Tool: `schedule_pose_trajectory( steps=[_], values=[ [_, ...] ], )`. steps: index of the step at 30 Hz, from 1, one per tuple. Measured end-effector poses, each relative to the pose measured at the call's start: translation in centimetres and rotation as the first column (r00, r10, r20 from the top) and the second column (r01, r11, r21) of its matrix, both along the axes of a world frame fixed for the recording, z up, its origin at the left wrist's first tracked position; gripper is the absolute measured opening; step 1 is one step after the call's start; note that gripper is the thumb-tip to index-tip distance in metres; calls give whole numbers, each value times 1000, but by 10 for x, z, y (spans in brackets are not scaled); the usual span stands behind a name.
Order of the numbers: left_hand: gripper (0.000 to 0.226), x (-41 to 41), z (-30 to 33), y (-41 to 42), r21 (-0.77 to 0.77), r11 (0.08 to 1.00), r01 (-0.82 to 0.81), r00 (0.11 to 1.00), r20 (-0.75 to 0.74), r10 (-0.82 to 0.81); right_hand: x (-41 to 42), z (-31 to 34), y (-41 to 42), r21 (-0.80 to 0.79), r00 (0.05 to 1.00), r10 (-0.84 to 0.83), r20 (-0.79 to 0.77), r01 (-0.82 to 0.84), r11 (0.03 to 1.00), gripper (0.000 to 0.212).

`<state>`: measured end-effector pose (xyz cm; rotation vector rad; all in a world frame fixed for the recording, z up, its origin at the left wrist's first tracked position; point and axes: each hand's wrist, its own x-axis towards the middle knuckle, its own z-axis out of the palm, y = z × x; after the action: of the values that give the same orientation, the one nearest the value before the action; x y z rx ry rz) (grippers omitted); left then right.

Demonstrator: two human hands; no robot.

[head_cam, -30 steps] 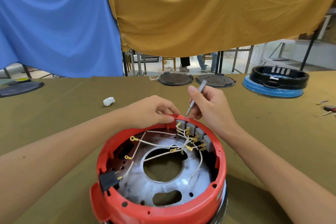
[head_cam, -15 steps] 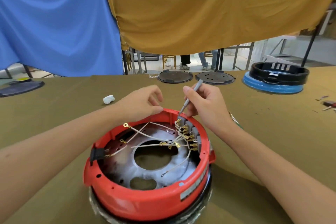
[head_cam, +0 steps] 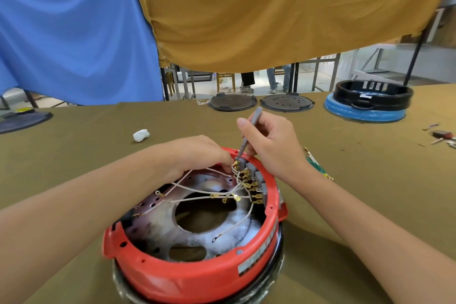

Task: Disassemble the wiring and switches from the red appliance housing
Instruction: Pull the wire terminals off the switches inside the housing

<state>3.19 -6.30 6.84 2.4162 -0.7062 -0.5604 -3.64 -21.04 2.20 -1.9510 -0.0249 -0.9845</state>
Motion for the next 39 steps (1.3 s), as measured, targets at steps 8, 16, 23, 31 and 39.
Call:
schedule_pose_trajectory(
  steps=[8, 16, 23, 31, 39],
  values=[
    [27, 1, -3, -4, -38, 999, 13, 998, -69, -15, -1, -2, 2, -88, 998, -29, 58, 34, 996, 36],
    [23, 0, -6, -3, -83, 996, -27, 993, -120, 17, -3, 1, 2, -137, 998, -22, 66, 31, 990, 36],
    [22, 3, -10, -4, -108, 994, -12, 994, -109, 0, 7, -4, -4, 88, 998, 56, -28, -53, 995, 32],
    [21, 6, -12, -2, -145, 989, 22, 987, -152, -44, 10, -7, -4, 262, 991, 84, -107, -53, 964, 34],
    [17, 10, -14, -2, -142, 990, 27, 990, -135, -46, -1, 1, 3, -2, 998, 56, 3, -56, 998, 36]
  ],
)
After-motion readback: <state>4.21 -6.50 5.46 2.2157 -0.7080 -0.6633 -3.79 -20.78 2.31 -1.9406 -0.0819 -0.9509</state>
